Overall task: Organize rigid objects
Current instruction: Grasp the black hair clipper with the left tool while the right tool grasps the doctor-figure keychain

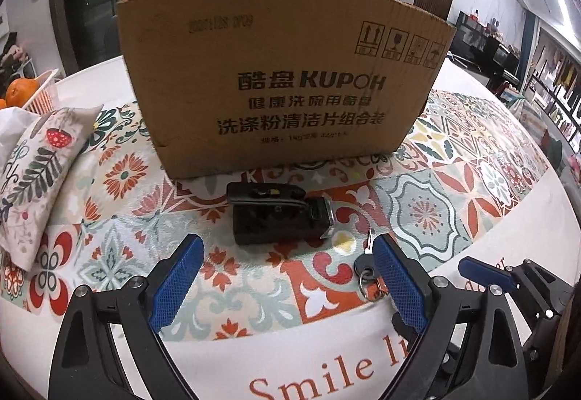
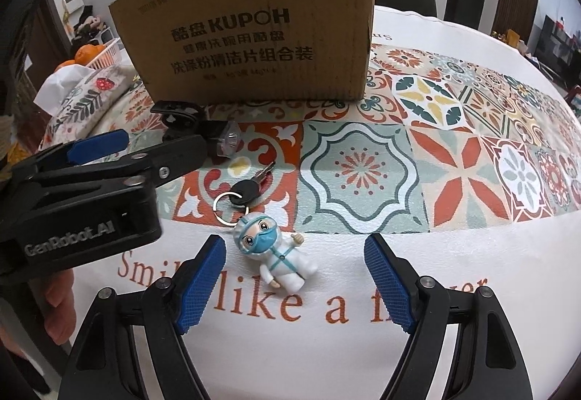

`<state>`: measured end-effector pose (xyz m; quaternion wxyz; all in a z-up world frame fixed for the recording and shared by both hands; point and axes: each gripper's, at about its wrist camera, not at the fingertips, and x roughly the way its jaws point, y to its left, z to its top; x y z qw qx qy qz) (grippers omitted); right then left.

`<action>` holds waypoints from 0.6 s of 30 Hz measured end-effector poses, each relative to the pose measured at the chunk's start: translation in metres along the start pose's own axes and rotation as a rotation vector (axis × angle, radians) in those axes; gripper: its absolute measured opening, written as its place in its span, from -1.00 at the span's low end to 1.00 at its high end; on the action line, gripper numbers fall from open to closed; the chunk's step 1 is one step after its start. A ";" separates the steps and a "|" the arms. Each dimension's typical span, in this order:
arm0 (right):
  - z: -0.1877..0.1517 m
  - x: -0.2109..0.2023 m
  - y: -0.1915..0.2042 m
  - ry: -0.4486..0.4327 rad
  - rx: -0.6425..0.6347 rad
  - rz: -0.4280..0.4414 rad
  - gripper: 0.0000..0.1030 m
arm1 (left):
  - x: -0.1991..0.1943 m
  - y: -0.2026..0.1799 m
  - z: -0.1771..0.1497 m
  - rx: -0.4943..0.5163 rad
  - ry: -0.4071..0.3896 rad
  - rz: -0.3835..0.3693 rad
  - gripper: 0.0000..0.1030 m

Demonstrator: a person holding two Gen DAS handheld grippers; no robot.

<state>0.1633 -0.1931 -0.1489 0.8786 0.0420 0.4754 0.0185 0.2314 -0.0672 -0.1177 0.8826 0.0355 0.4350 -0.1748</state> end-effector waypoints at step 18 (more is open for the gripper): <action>0.008 0.014 -0.005 -0.024 -0.009 -0.043 0.04 | 0.039 -0.004 0.010 -0.001 0.028 0.041 0.50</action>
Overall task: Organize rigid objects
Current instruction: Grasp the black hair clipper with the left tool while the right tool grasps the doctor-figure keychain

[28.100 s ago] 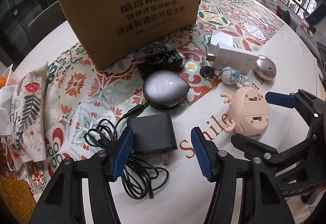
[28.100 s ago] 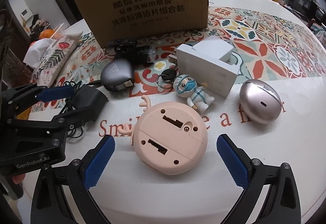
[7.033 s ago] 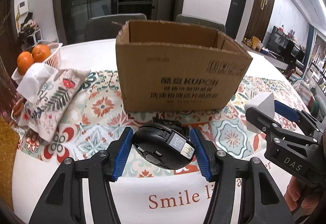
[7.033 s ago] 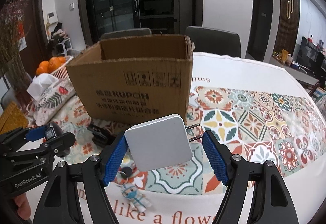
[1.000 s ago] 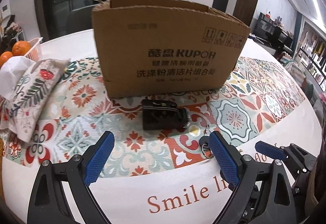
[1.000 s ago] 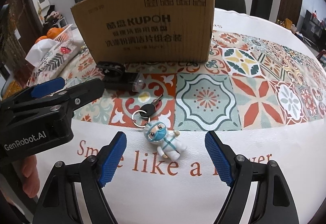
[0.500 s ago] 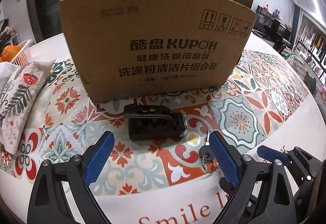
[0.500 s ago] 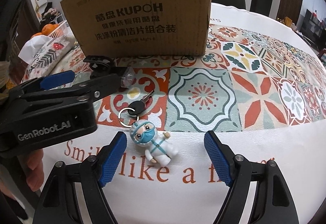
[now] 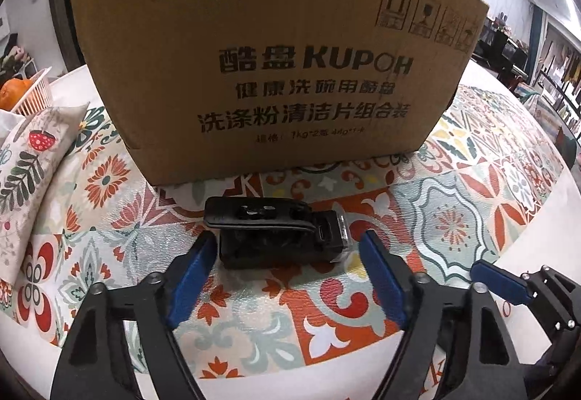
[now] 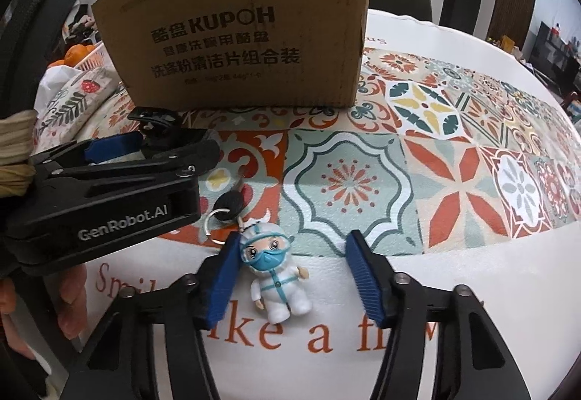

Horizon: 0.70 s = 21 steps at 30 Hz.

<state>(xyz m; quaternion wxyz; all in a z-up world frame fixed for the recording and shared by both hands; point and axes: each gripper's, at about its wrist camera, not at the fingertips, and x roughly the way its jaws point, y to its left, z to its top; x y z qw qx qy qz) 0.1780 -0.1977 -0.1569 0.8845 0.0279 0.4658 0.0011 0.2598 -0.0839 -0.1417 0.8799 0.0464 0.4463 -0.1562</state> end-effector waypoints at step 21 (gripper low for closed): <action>-0.001 -0.006 -0.013 -0.035 0.022 -0.011 -0.46 | -0.017 0.007 -0.019 -0.025 -0.020 0.018 0.40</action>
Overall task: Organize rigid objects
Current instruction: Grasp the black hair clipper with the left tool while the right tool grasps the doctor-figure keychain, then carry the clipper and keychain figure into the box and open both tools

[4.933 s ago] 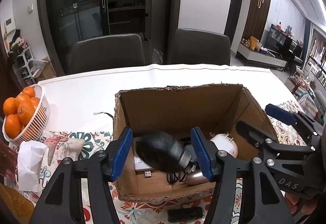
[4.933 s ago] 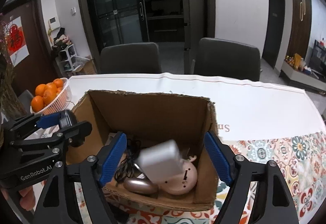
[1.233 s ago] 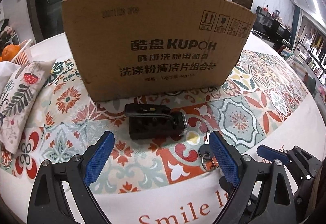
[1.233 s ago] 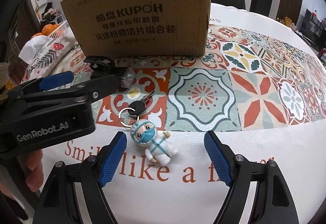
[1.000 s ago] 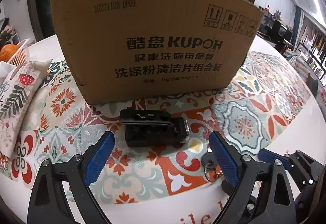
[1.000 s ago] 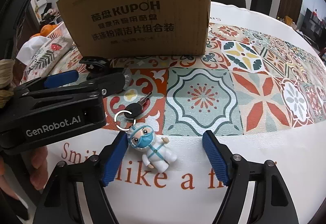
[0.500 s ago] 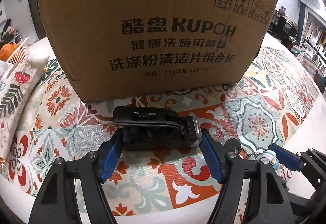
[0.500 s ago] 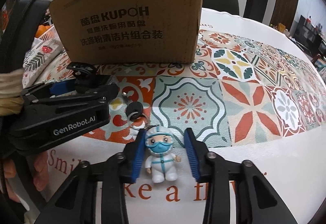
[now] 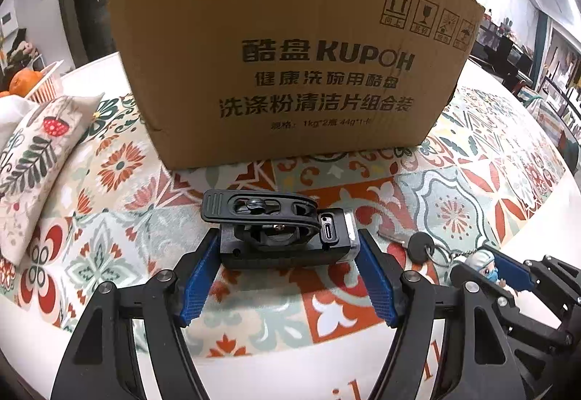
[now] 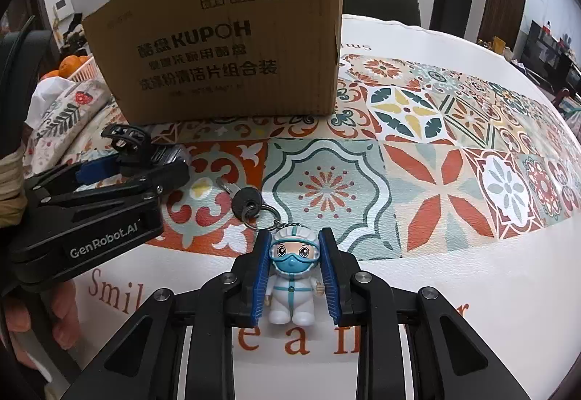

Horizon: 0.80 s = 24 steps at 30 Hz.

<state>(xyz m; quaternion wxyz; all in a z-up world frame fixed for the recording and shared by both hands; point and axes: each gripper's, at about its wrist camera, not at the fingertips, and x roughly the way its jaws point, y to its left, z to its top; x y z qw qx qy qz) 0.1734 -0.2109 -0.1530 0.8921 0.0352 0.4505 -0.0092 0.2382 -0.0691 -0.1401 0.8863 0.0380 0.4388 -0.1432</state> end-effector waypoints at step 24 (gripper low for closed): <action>0.015 -0.058 0.011 -0.151 -0.036 0.046 -0.46 | -0.072 0.009 0.000 -0.046 -0.119 0.037 0.40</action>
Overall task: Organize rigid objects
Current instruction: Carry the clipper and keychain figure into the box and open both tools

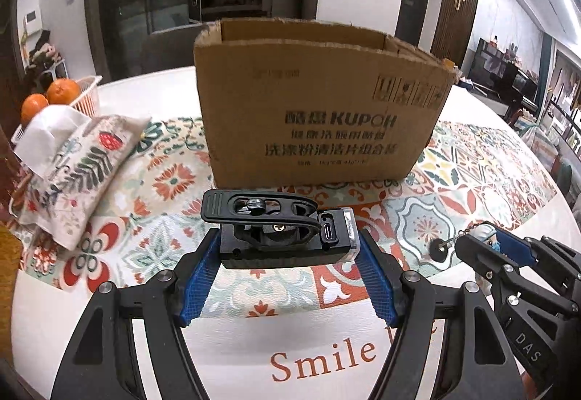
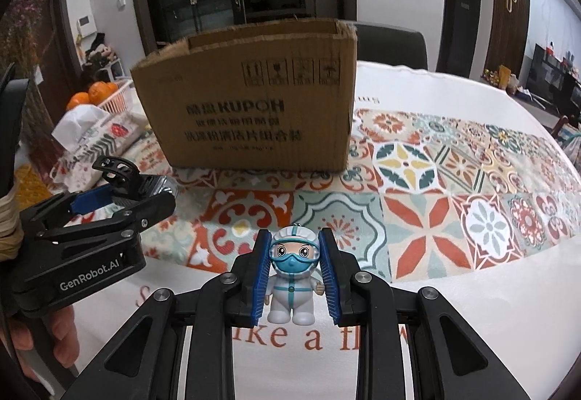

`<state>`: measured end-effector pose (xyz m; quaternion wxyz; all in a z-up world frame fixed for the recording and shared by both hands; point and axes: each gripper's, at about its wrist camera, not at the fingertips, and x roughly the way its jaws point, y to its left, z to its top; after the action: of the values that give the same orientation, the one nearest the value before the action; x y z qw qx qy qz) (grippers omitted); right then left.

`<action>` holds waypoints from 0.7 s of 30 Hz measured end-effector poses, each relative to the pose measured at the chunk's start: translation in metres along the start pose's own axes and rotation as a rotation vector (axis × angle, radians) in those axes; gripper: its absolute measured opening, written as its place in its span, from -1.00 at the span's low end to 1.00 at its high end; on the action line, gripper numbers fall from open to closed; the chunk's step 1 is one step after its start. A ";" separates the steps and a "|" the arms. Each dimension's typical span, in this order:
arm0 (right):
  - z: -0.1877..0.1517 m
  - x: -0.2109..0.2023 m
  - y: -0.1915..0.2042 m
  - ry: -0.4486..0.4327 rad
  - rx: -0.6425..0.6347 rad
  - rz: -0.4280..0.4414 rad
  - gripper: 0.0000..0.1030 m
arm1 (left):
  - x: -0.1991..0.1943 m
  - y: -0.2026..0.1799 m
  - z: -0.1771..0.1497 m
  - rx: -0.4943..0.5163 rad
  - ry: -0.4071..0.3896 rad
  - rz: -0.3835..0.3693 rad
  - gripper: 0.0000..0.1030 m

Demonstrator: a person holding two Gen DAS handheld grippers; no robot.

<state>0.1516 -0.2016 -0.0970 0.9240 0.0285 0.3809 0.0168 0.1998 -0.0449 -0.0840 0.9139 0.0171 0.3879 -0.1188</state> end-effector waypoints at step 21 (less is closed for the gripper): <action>0.052 -0.034 0.013 -0.165 -0.042 0.036 -0.46 | -0.044 0.010 0.044 0.001 -0.142 0.032 0.40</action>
<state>0.1645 -0.1921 -0.0353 0.9522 0.0170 0.3025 0.0391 0.2032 -0.0313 -0.0225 0.9409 0.0152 0.3215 -0.1054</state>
